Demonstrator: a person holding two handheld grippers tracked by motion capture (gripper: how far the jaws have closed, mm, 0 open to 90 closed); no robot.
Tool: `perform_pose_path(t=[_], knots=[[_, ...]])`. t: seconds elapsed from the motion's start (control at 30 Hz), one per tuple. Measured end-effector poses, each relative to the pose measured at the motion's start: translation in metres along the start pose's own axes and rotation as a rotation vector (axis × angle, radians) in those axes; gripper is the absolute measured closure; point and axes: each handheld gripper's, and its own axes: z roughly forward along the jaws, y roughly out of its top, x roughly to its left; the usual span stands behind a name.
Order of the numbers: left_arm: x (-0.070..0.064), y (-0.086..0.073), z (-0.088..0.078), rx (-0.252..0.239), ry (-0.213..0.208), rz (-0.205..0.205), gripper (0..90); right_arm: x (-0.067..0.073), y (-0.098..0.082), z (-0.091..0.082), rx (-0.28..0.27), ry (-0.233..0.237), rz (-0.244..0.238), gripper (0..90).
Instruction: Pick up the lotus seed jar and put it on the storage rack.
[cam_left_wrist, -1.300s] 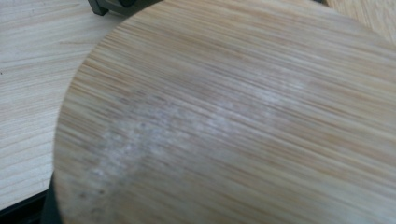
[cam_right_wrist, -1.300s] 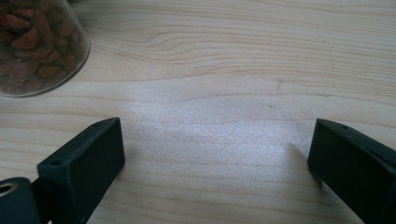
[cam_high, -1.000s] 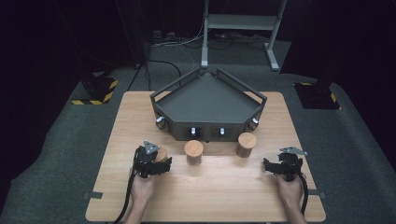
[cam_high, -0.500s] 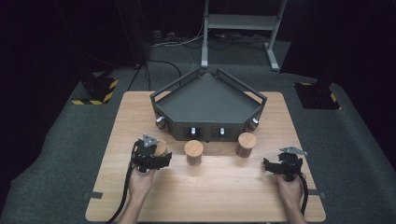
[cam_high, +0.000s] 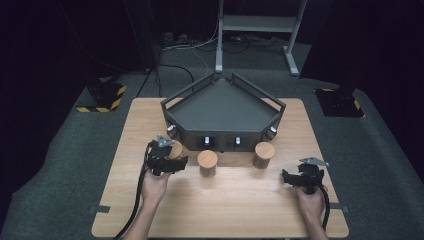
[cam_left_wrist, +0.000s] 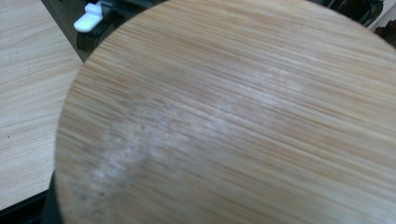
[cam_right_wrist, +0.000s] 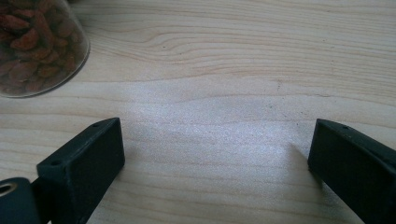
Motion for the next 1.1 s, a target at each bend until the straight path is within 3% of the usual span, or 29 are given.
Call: perform_pose_path(t=[1.1], knots=[[-0.009,0.067,0.004,-0.034,-0.024,0.001,25.4,0.000,0.000,0.000,0.000,0.000,0.000,3.3]])
